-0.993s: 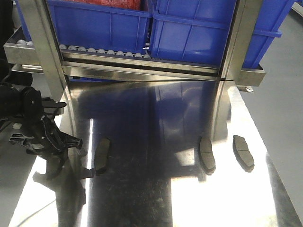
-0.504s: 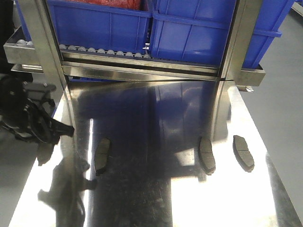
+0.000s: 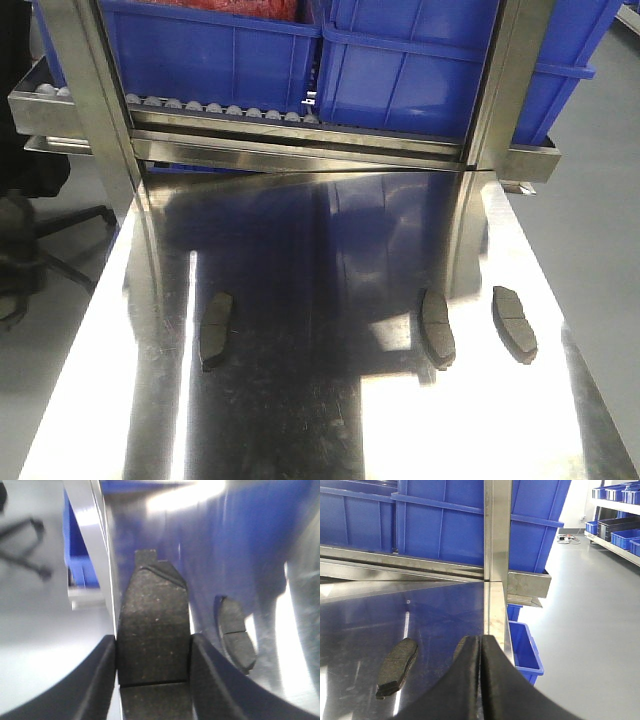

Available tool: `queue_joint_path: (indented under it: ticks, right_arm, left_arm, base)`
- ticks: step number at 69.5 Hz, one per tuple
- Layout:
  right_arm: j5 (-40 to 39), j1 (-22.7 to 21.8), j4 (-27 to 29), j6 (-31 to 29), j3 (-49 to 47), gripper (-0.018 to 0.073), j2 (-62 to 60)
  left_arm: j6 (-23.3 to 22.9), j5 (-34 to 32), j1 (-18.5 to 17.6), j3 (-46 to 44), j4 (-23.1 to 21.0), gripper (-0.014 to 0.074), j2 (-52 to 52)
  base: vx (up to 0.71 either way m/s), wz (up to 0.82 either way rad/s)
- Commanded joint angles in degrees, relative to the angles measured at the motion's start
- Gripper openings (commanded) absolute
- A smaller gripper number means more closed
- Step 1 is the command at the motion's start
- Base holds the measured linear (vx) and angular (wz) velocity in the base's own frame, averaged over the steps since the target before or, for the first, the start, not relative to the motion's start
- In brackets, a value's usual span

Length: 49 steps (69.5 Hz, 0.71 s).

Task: Move and align brake pads A on conveyor
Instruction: 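Lift the brake pad with the left gripper and hold it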

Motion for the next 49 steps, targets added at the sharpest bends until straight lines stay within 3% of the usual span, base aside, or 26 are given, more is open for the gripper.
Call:
queue_joint_path:
  ticks: [1,15,28,49]
  right_arm:
    - [-4.3,-0.4,-0.3,-0.2,0.2,-0.0010,-0.9]
    - [-4.3,-0.4,-0.3,-0.2,0.2,-0.0010,-0.9]
    - [-4.3,-0.4,-0.3,-0.2,0.2,-0.0010,-0.9]
    - [-4.3,-0.4,-0.3,-0.2,0.2,-0.0010,-0.9]
  left_arm:
    - [0.0,-6.5,-0.2,2.2,0.0,-0.0006,-6.5]
    - [4.5,-10.9,-0.2,11.2,0.1,-0.0006,-20.6]
    - [4.5,-11.8,-0.2,16.1,-0.2,-0.0006,-31.8]
    - [4.4,-9.1,-0.2,17.9,-0.3,-0.0006,-38.4]
  base:
    - [0.00,0.00]
    - [0.00,0.00]
    - [0.00,0.00]
    - [0.00,0.00]
